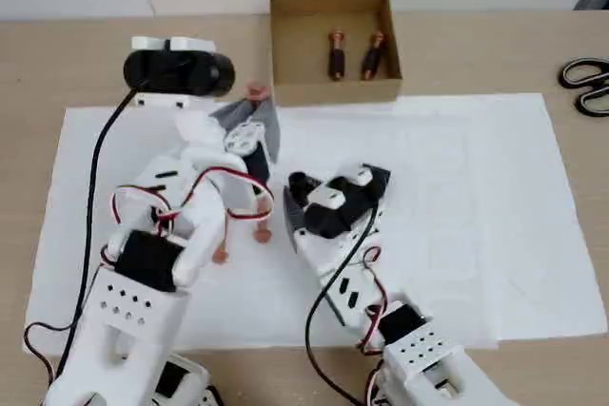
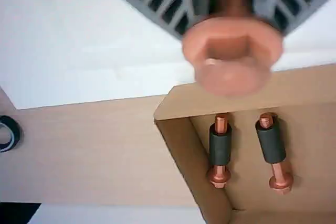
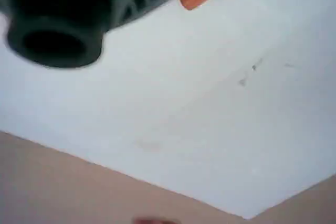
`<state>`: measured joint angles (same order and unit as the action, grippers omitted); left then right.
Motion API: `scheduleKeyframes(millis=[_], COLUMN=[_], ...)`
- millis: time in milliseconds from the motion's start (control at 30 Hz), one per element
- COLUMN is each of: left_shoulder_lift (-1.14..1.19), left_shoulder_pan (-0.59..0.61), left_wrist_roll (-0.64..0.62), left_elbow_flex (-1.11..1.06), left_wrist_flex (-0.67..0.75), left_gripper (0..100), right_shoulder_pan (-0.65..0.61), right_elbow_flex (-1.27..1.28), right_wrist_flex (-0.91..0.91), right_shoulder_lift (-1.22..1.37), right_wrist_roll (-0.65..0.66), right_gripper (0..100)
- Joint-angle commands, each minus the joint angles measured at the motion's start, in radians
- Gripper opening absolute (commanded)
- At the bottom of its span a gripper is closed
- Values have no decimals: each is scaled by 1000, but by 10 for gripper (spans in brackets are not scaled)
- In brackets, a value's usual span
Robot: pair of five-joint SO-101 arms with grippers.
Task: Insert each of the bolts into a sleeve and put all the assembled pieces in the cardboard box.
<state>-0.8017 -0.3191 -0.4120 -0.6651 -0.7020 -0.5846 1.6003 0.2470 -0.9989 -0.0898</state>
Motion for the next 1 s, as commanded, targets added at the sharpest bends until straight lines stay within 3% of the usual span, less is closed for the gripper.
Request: scheduleKeyframes(millis=[0, 133, 400, 967], left_shoulder_lift=[-11, -11, -11, -11], left_shoulder_pan=[-11, -43, -49, -51], left_wrist_roll=[-9, -9, -5, -5], left_elbow_flex=[4, -16, -168, -219], left_wrist_flex=[34, 48, 256, 255], left_gripper=[6, 6, 6, 6], right_shoulder_pan=[-5, -5, -7, -47], right_elbow_flex=[-11, -11, -11, -9], right_wrist_flex=[-5, -5, -5, -5], right_shoulder_lift=[-22, -22, -22, -22], right_wrist_roll=[-49, -77, -77, -75], right_gripper=[4, 4, 4, 4])
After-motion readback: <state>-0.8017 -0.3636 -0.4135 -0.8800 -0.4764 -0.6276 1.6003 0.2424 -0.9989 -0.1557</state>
